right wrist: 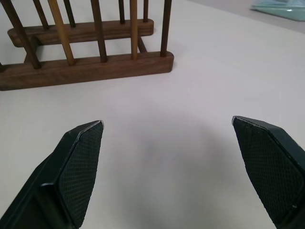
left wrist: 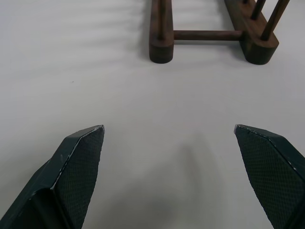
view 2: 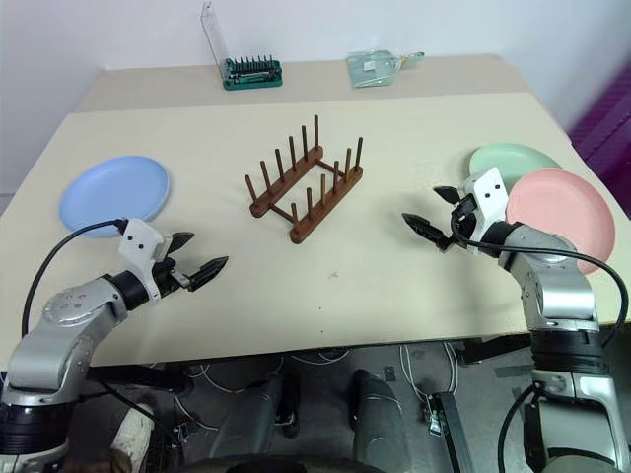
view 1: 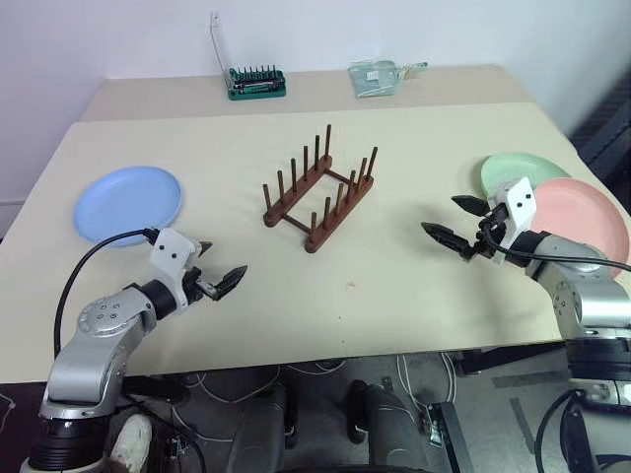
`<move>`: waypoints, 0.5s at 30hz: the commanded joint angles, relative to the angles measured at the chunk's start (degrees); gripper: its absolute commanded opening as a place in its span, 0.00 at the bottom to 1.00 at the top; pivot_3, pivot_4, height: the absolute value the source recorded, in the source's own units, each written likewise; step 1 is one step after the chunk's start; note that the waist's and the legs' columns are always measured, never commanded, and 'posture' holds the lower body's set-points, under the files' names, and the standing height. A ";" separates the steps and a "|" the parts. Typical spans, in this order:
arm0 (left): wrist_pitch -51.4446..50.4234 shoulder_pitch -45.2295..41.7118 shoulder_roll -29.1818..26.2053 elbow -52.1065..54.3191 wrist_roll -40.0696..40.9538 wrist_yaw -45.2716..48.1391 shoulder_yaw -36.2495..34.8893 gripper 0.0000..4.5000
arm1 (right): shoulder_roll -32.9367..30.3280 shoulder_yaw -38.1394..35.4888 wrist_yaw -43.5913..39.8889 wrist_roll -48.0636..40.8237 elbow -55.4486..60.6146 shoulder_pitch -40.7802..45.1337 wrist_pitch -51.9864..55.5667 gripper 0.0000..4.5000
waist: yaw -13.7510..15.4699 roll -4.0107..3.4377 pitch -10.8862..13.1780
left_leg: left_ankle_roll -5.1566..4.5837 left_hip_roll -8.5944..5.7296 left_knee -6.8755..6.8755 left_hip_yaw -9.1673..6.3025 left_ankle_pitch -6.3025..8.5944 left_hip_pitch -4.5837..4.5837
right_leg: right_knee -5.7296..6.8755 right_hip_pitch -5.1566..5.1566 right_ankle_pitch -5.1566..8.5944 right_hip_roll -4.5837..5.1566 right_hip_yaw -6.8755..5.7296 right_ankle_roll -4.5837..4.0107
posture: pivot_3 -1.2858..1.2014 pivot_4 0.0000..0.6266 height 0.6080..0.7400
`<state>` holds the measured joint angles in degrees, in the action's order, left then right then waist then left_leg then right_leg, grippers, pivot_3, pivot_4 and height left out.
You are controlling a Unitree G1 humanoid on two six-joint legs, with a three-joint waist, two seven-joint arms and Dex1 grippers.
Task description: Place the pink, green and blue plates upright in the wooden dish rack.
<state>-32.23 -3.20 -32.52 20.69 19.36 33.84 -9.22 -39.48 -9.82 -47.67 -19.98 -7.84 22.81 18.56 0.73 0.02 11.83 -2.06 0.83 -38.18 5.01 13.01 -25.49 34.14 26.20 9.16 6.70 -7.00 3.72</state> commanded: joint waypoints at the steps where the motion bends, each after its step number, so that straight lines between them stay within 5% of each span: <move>1: 0.57 -1.39 0.63 1.33 -0.18 -0.74 1.24 1.00 | -1.25 -0.62 -0.16 0.49 1.13 2.06 -1.04 0.98 | 0.00 0.00 0.00 | 0.00 0.00 0.00 0.00 0.00 0.00 | 0.00 0.00 0.00 0.00 0.00 0.00 | 0.52 0.24 0.92; 8: -0.30 -3.75 2.24 2.04 0.84 0.42 6.28 1.00 | -0.45 0.67 0.06 2.04 0.50 3.87 -1.65 0.98 | 0.14 0.00 0.00 | -0.02 0.00 -0.01 -0.01 -0.01 -0.01 | 0.00 0.00 0.00 -0.01 0.00 0.00 | 0.52 0.24 0.92; 15: 0.73 -10.92 6.68 -4.06 -6.59 0.06 20.70 1.00 | -0.04 0.54 0.89 2.43 0.84 2.98 -2.35 0.98 | 0.13 0.03 -0.01 | -0.04 -0.05 -0.06 -0.02 -0.03 0.00 | 0.01 -0.10 -0.04 -0.01 0.00 0.06 | 0.52 0.24 0.92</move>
<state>-32.18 -13.61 -26.20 16.85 14.22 34.59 10.09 -39.26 -7.83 -47.28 -17.34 -8.23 25.75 17.12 0.86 0.05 11.82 -2.10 0.78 -38.24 4.99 12.98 -25.49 34.15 26.10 9.09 6.69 -7.00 3.84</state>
